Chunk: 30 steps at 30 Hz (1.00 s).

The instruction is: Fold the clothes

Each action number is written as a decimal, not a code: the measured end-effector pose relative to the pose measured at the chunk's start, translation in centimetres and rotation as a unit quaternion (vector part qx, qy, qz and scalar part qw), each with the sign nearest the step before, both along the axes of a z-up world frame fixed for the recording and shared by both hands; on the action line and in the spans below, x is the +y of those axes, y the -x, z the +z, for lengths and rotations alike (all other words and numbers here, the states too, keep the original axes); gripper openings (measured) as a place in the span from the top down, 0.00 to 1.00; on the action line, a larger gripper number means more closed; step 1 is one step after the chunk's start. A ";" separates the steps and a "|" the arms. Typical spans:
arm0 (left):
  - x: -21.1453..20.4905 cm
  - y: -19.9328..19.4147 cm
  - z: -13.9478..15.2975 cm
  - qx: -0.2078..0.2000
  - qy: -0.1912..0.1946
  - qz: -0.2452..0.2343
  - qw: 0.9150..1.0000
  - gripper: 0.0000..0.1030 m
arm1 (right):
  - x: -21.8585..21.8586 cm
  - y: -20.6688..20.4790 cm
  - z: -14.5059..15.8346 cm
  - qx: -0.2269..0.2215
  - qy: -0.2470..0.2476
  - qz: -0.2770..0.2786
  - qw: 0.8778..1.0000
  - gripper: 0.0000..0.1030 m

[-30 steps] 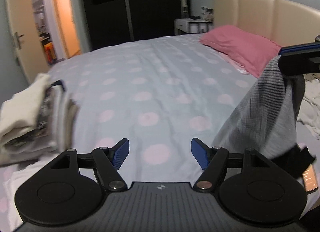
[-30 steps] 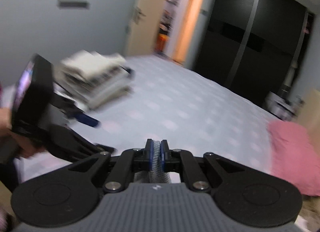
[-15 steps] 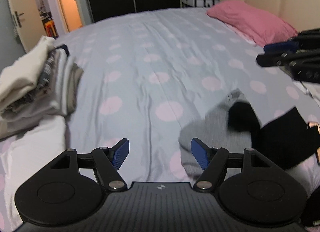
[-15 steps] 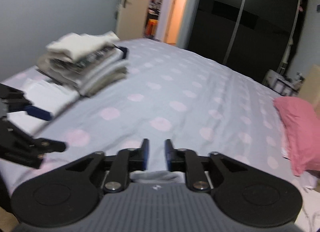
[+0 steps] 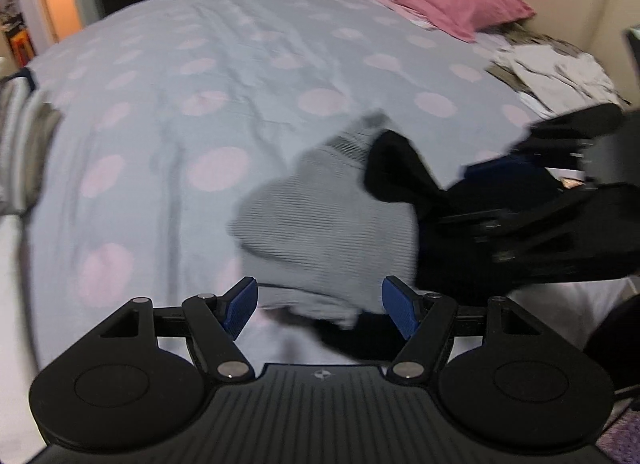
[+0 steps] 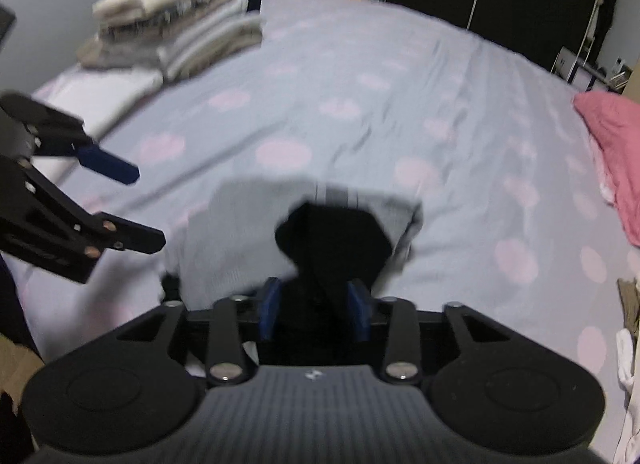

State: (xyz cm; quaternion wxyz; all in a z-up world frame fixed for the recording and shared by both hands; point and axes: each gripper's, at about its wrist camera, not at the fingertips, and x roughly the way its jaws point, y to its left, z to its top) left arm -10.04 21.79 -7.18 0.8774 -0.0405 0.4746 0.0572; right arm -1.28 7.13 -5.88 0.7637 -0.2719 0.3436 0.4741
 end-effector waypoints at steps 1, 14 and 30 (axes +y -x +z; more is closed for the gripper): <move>-0.5 -0.3 -0.4 0.003 0.005 -0.008 1.000 0.34 | 0.2 -0.2 -0.5 0.000 0.005 0.001 1.000 0.50; 1.1 -2.2 -1.7 0.004 0.050 0.011 0.999 0.88 | 0.8 -3.6 -2.0 0.030 0.003 -0.050 0.998 0.94; 6.8 4.7 9.5 -0.148 0.069 0.100 0.981 0.91 | -4.3 -3.2 8.1 -0.041 -0.120 -0.137 0.982 0.97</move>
